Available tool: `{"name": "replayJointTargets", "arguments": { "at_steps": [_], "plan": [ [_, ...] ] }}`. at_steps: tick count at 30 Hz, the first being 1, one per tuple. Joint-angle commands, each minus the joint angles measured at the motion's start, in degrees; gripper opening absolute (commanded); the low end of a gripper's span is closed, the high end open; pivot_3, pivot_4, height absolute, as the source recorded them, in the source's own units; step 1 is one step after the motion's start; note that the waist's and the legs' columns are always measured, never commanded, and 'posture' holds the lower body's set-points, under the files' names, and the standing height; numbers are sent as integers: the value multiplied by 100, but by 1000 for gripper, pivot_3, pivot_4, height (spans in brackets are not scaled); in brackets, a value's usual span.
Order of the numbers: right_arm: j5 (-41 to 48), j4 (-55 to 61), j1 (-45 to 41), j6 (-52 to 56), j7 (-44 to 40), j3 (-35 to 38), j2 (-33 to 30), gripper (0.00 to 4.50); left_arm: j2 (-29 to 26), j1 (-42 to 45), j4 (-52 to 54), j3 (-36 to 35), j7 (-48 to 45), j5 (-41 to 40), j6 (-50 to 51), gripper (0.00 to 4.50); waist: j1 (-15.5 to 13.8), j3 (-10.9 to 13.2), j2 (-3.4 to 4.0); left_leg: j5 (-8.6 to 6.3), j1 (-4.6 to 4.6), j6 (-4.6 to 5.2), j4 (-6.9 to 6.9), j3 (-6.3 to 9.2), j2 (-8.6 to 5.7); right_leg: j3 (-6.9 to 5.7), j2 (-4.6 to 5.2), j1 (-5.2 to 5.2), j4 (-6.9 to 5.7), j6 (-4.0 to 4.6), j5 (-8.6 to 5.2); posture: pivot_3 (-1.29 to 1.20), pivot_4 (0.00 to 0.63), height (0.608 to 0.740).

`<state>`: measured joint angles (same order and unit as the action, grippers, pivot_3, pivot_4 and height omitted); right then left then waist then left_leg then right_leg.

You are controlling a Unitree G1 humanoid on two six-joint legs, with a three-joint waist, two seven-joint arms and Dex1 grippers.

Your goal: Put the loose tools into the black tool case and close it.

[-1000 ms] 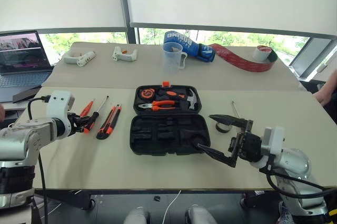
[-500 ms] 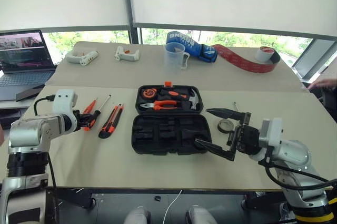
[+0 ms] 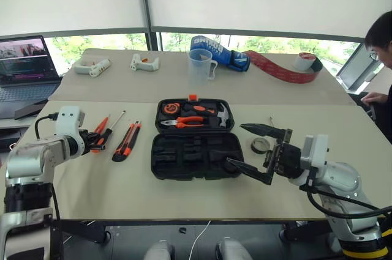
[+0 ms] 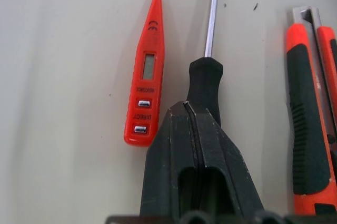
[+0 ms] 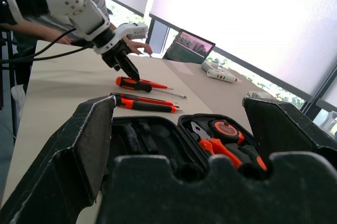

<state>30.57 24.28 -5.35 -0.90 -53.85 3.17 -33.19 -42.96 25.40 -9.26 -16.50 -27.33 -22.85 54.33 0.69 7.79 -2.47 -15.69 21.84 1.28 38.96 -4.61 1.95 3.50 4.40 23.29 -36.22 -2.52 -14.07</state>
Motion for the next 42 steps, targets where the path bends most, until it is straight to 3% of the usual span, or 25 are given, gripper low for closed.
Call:
{"name": "replayJointTargets", "arguments": {
  "at_steps": [1, 4, 7, 13, 24, 25, 27, 31, 42],
  "plan": [
    [102, 213, -35, 34, 52, 181, -54, 4500, -298, -97, 313, -39, -246, 71, -259, 39, -1, 0, 0, 0, 1, 0, 0, 1, -1, 0, 2, 0, 2, -2, 1, 0, 150, 740],
    [109, 216, -19, 48, 58, 187, -64, 4500, -338, -128, 379, -8, -217, 98, -153, 39, -7, 0, 0, 0, 4, 1, -1, 1, -1, -1, 2, 1, 5, -2, 1, 0, 150, 740],
    [118, 221, -6, 62, 61, 180, -70, 4500, -212, -65, 404, 2, 21, 204, -181, 716, -7, 0, -1, -1, 6, 1, -1, 2, -1, -1, 2, 1, 6, -3, 1, 0, 150, 740],
    [127, 265, -9, 117, 81, 172, -80, 4500, -5, 29, 349, 69, 301, 288, 130, 2844, -4, 1, -1, -1, 7, 1, 0, 2, -3, -1, 0, 1, 5, -4, 2, 0, 150, 740],
    [139, 266, -128, 235, 72, 201, -110, 4500, 423, 139, 247, 365, 495, 437, 230, 2844, -57, 0, 0, 0, 0, 2, 4, 3, -7, -1, 1, -6, 2, -7, 4, 0, 150, 740],
    [140, 274, -127, 241, 78, 203, -108, 4500, 429, 111, 247, 371, 511, 464, 220, 2306, -62, 0, 0, 0, -1, 2, 4, 3, -7, -1, 1, -8, 2, -7, 4, 0, 150, 740],
    [142, 288, -118, 246, 88, 208, -105, 4500, 434, 54, 271, 381, 510, 474, 266, 1826, -64, 0, 0, 0, -2, 2, 4, 3, -7, -1, 1, -8, 2, -7, 4, 0, 150, 740],
    [135, 308, -139, 273, 134, 200, -88, 4500, 462, -17, 213, 347, 518, 501, 279, 281, -53, 0, 0, 0, -3, 2, 3, 3, -6, 0, 1, -7, 2, -7, 4, 0, 150, 740],
    [132, 268, -193, 284, 191, 206, -91, 4500, 556, -131, 210, -16, 641, 411, 274, 281, -49, 0, 0, 0, 1, 2, 3, 5, -4, -1, 2, -5, 5, -7, 4, 0, 150, 740]
  ]
}}
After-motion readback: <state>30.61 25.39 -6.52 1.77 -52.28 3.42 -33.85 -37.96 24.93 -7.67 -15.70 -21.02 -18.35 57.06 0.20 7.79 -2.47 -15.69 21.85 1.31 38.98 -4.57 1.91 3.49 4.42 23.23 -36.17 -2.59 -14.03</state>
